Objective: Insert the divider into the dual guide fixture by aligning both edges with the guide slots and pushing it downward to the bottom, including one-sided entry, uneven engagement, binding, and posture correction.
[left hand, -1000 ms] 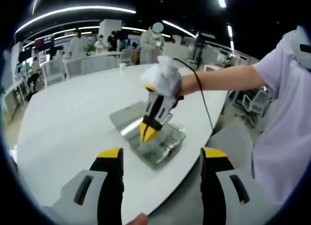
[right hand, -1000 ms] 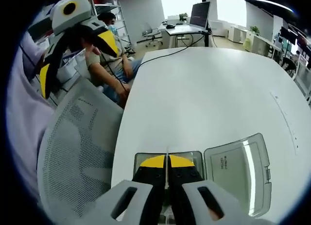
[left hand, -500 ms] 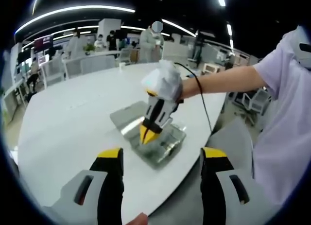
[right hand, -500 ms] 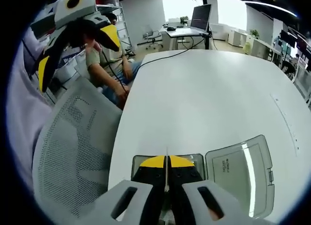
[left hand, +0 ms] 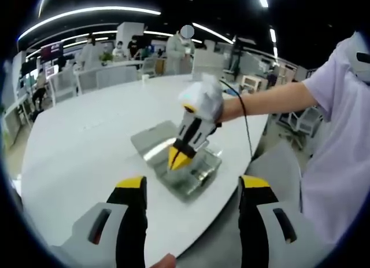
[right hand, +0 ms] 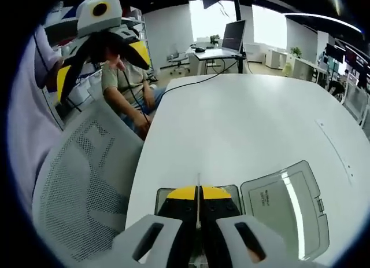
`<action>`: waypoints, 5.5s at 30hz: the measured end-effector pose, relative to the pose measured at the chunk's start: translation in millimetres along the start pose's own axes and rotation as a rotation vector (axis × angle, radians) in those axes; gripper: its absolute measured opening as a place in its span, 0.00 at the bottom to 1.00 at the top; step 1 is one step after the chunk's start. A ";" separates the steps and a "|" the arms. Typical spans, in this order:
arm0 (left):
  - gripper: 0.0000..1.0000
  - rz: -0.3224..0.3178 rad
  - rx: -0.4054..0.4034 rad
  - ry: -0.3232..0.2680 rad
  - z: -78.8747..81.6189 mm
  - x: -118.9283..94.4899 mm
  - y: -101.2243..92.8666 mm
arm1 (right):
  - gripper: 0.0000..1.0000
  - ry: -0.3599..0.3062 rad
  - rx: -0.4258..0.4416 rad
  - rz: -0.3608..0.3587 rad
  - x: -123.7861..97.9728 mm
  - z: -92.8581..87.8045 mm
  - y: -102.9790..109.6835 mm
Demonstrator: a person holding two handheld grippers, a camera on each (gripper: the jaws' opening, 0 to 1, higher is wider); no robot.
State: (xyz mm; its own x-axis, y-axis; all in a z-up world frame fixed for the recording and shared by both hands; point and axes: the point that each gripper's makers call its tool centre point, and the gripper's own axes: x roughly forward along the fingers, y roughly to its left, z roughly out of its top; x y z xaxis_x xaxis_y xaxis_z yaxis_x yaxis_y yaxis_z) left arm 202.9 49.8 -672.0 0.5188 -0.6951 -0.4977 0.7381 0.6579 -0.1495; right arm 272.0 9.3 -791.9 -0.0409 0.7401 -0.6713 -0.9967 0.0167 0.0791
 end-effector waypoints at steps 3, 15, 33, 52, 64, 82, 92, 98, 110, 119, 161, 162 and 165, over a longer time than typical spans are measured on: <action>0.63 -0.001 0.000 0.002 -0.1 0.4 -0.8 | 0.00 -0.006 -0.007 0.006 2.5 -2.7 1.0; 0.62 0.003 0.001 0.001 1.5 -0.4 -0.2 | 0.00 -0.027 0.003 -0.004 6.9 -11.8 1.6; 0.62 0.006 -0.011 0.000 0.6 -0.6 1.3 | 0.00 -0.029 -0.008 -0.003 10.9 -15.5 1.1; 0.62 0.008 -0.013 0.000 1.3 -0.3 3.8 | 0.00 0.018 -0.042 -0.004 21.4 -21.4 3.2; 0.62 0.010 -0.017 0.000 0.2 -0.5 4.2 | 0.00 0.042 -0.020 0.004 25.3 -26.8 1.4; 0.62 0.011 -0.012 0.009 -1.3 -1.4 6.0 | 0.00 0.067 -0.032 0.001 31.4 -34.6 1.9; 0.62 0.014 -0.003 0.014 -0.2 -3.6 6.8 | 0.00 0.064 -0.014 -0.001 30.5 -34.9 1.2; 0.62 0.012 0.001 0.013 0.7 -3.5 5.8 | 0.00 0.071 0.012 -0.010 31.0 -34.7 0.8; 0.62 0.019 0.003 0.013 0.8 -5.0 6.8 | 0.08 0.075 0.080 -0.001 34.2 -34.4 3.3; 0.62 0.020 0.003 0.017 -2.4 -3.9 8.4 | 0.14 0.047 0.069 -0.007 29.0 -23.6 7.4; 0.62 -0.069 0.109 0.049 -11.6 -4.5 -17.9 | 0.25 -0.202 0.126 -0.269 -92.2 29.9 51.0; 0.62 -0.071 0.111 0.047 -11.9 -6.1 -18.6 | 0.25 -0.206 0.122 -0.277 -95.2 32.2 54.0; 0.62 -0.073 0.118 0.045 -12.9 -9.0 -19.7 | 0.26 -0.209 0.115 -0.289 -100.5 36.0 60.8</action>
State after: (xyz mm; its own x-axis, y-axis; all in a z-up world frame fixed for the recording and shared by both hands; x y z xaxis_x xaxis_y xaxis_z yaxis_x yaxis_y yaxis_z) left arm 178.1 46.8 -675.6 0.4439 -0.7248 -0.5269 0.8201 0.5655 -0.0869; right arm 218.1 -39.8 -693.1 0.2676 0.8150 -0.5139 -0.9504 0.3111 -0.0015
